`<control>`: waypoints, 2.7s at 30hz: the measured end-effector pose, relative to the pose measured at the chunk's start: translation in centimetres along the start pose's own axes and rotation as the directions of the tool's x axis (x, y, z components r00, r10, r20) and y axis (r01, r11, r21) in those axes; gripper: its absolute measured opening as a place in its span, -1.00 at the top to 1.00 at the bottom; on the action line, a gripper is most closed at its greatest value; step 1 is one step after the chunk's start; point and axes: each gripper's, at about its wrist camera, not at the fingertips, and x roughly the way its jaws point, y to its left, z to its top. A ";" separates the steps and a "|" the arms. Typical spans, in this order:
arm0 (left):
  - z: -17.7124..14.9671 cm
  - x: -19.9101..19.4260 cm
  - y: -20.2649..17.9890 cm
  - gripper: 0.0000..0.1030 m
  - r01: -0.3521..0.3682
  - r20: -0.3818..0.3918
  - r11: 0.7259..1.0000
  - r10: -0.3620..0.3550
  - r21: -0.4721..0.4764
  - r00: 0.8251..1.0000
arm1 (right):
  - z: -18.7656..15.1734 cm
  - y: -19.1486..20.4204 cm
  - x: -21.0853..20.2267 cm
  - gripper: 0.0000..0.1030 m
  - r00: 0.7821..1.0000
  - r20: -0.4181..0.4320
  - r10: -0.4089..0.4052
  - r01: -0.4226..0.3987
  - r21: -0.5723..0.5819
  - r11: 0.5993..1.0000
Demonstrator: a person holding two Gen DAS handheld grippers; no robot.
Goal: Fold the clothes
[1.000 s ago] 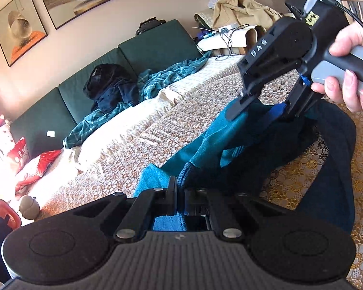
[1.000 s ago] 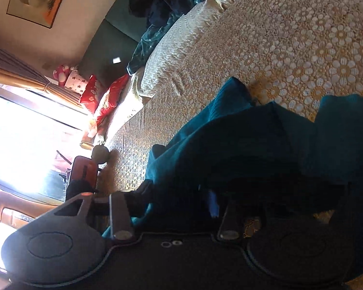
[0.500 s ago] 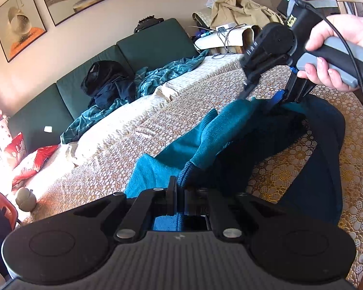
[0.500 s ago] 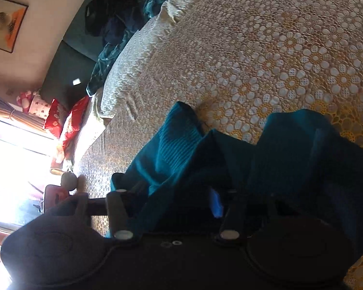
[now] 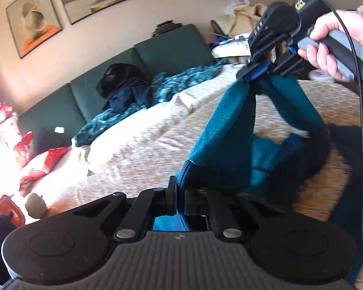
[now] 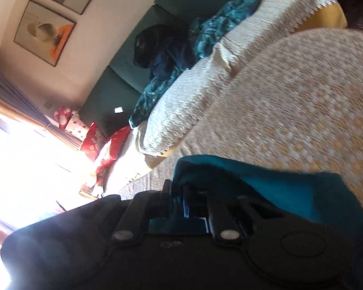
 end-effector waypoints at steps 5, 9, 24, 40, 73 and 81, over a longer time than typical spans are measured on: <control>-0.3 3.6 6.5 0.92 -0.174 -0.067 0.982 0.169 -0.077 0.983 | 2.2 7.7 7.9 -1.00 0.995 -0.053 0.083 -0.091 -0.155 0.984; -1.6 5.9 11.5 0.92 -0.283 -0.147 0.949 0.262 -0.142 0.954 | 1.7 13.2 14.6 -1.00 0.987 -0.126 0.102 -0.133 -0.272 0.953; -10.5 10.1 17.6 0.91 -0.391 -0.429 0.884 0.259 -0.256 0.866 | -7.5 20.8 30.6 -1.00 0.936 -0.351 0.028 -0.199 -0.464 0.863; -12.3 13.2 19.1 0.89 -0.366 -0.520 0.875 0.162 -0.318 0.839 | -8.8 24.8 38.9 -1.00 0.854 -0.417 -0.313 -0.107 -0.728 0.677; -7.5 8.9 13.8 0.71 -0.231 -0.355 0.888 0.083 -0.397 0.931 | -6.3 13.5 34.9 -1.00 0.793 -0.429 -0.432 0.055 -0.656 0.753; -7.0 9.8 13.5 0.71 -0.209 -0.323 0.883 0.070 -0.420 0.944 | -6.9 13.2 35.5 -1.00 0.761 -0.403 -0.508 0.110 -0.692 0.714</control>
